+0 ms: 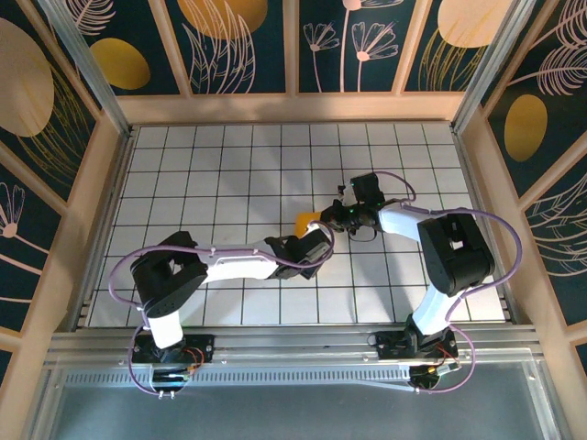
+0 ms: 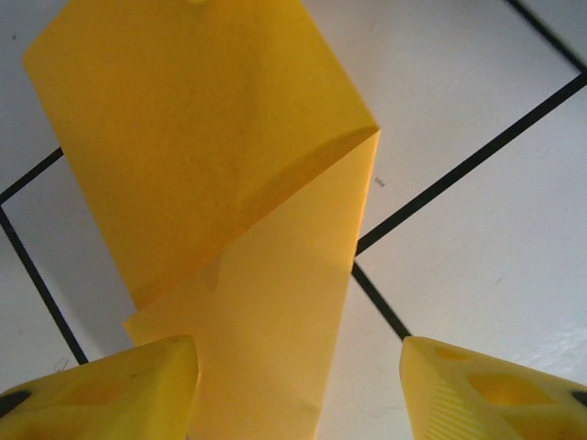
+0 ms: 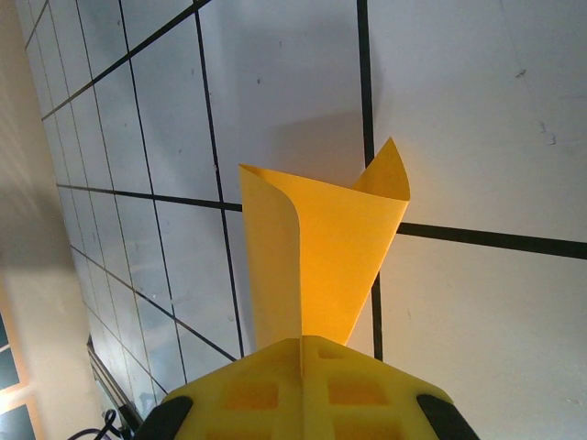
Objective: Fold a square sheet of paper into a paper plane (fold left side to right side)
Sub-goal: Fold the wing for the fifth time at the center of the table.
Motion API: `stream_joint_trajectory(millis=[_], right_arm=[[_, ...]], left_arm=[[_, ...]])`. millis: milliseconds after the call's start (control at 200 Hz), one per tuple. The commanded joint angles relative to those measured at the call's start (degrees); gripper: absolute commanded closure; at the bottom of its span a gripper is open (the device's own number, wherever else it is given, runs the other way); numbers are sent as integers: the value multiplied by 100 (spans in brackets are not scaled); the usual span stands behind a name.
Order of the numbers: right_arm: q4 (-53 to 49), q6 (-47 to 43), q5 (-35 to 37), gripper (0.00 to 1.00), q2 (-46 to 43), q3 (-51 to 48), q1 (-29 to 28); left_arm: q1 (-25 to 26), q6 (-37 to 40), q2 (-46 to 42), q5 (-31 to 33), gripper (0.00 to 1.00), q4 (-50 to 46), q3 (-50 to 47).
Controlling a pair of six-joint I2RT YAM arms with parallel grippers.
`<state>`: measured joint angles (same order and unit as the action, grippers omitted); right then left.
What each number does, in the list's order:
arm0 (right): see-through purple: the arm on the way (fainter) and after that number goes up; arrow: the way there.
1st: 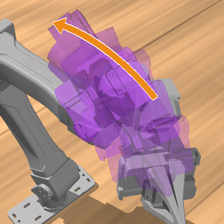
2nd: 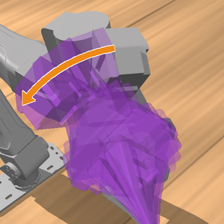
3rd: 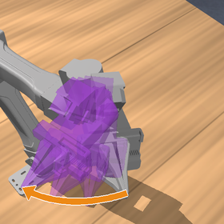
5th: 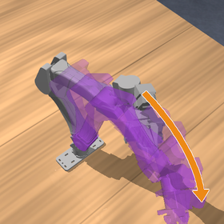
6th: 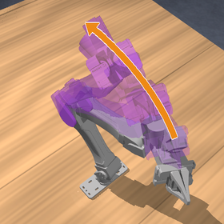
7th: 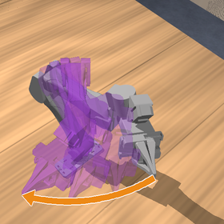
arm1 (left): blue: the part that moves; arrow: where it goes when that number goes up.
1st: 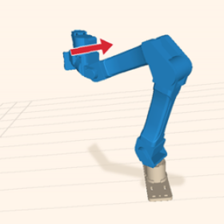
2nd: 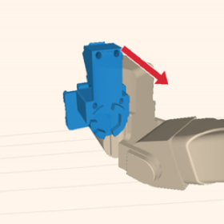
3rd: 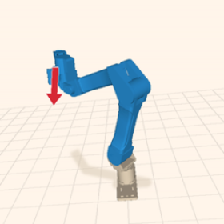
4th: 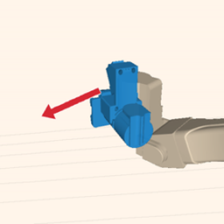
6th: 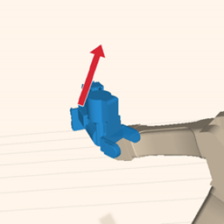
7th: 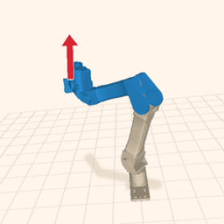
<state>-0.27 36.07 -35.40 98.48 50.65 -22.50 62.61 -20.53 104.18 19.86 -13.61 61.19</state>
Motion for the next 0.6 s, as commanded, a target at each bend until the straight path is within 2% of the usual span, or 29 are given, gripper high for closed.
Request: stream_joint_trajectory(millis=[0,250,595], right_arm=[[27,57,-2,100,123,129,52],[22,49,-11,100,155,122,54],[11,15,-34,100,162,106,60]], left_arm=[[66,117,130,362,40,-229,172],[120,65,247,475,46,-283,188],[146,-11,282,855,70,-296,148]])
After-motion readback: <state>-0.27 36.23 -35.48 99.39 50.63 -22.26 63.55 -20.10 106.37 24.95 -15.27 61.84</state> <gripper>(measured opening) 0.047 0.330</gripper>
